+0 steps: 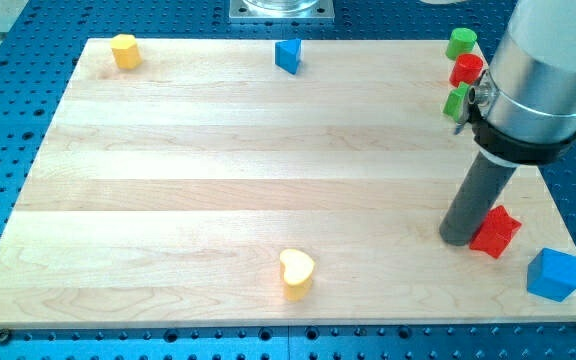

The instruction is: Place the red star below the green star

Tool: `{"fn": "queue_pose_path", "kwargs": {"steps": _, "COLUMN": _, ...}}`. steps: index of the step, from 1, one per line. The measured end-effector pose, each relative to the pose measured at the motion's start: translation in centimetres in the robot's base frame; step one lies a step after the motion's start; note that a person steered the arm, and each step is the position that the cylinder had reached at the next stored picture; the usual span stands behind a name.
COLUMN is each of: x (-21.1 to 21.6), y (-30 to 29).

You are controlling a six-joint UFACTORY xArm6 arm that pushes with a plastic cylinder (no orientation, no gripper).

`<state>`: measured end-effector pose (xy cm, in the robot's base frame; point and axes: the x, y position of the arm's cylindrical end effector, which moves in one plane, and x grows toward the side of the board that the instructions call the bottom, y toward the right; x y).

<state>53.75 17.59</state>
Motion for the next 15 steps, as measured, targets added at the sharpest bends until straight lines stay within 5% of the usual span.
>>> {"fn": "queue_pose_path", "kwargs": {"steps": 1, "x": 1.2, "y": -3.3}}
{"fn": "queue_pose_path", "kwargs": {"steps": 2, "x": 7.3, "y": -3.0}}
{"fn": "queue_pose_path", "kwargs": {"steps": 3, "x": 8.0, "y": 1.6}}
{"fn": "queue_pose_path", "kwargs": {"steps": 4, "x": 7.1, "y": 1.9}}
{"fn": "queue_pose_path", "kwargs": {"steps": 6, "x": -6.5, "y": 3.4}}
{"fn": "queue_pose_path", "kwargs": {"steps": 8, "x": -6.6, "y": 4.0}}
{"fn": "queue_pose_path", "kwargs": {"steps": 11, "x": 1.2, "y": -0.2}}
{"fn": "queue_pose_path", "kwargs": {"steps": 15, "x": -0.7, "y": 6.9}}
